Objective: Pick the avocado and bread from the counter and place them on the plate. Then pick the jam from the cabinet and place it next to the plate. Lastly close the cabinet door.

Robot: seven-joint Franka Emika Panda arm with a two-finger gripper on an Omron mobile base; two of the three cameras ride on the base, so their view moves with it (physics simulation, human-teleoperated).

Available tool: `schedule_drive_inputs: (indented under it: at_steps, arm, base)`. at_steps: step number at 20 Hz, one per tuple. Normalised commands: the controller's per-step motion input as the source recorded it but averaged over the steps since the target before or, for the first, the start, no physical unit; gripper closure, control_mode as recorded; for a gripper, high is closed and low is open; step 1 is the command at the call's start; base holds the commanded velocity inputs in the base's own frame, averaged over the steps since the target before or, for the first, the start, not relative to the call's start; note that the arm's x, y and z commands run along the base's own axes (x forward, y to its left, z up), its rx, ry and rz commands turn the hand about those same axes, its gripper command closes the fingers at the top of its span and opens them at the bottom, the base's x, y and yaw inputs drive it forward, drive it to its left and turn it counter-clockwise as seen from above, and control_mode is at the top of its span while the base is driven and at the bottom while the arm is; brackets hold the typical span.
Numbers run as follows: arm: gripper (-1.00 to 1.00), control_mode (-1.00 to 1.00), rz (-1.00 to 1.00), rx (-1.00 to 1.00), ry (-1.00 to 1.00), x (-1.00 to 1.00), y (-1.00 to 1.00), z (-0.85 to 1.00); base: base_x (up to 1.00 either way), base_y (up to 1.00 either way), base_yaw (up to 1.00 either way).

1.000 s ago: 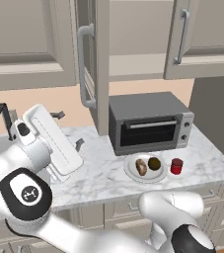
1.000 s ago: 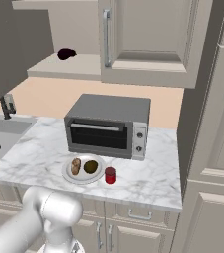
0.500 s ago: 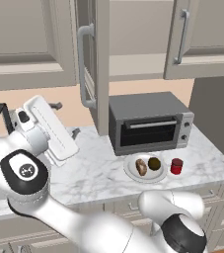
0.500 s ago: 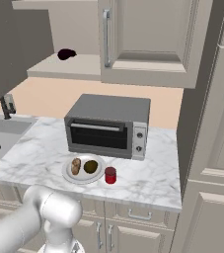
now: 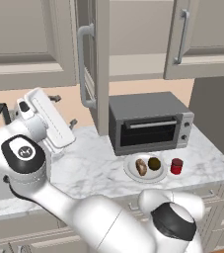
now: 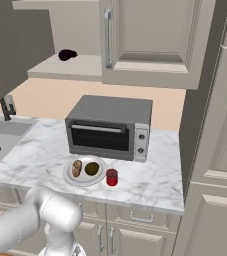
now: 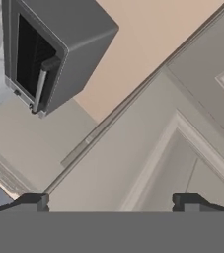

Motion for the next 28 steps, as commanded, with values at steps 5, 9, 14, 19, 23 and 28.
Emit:
schedule_drive_inputs:
  at_steps: [5,9,14,19,23,28]
  arm:
    - [-1.0,-1.0,-0.01,0.0,0.01,0.45,0.02,0.0]
    - [-1.0,-1.0,0.0,0.0,0.0,0.39,0.0,0.0]
    - [-1.0,-1.0,0.0,0.01,0.0,0.13,-0.17,0.05]
    - [-1.0,-1.0,0.0,0.02,0.0,0.05,-0.27,0.11]
    - [-1.0,-1.0,0.0,0.03,0.0,0.03,-0.35,0.18]
    - [-1.0,-1.0,0.0,0.05,0.0,0.0,-0.42,0.23]
  base:
    - [0.0,0.0,0.0]
    - [0.0,0.0,0.0]
    - [0.0,0.0,0.0]
    - [0.0,0.0,0.0]
    - [0.0,0.0,0.0]
    - [0.0,0.0,0.0]
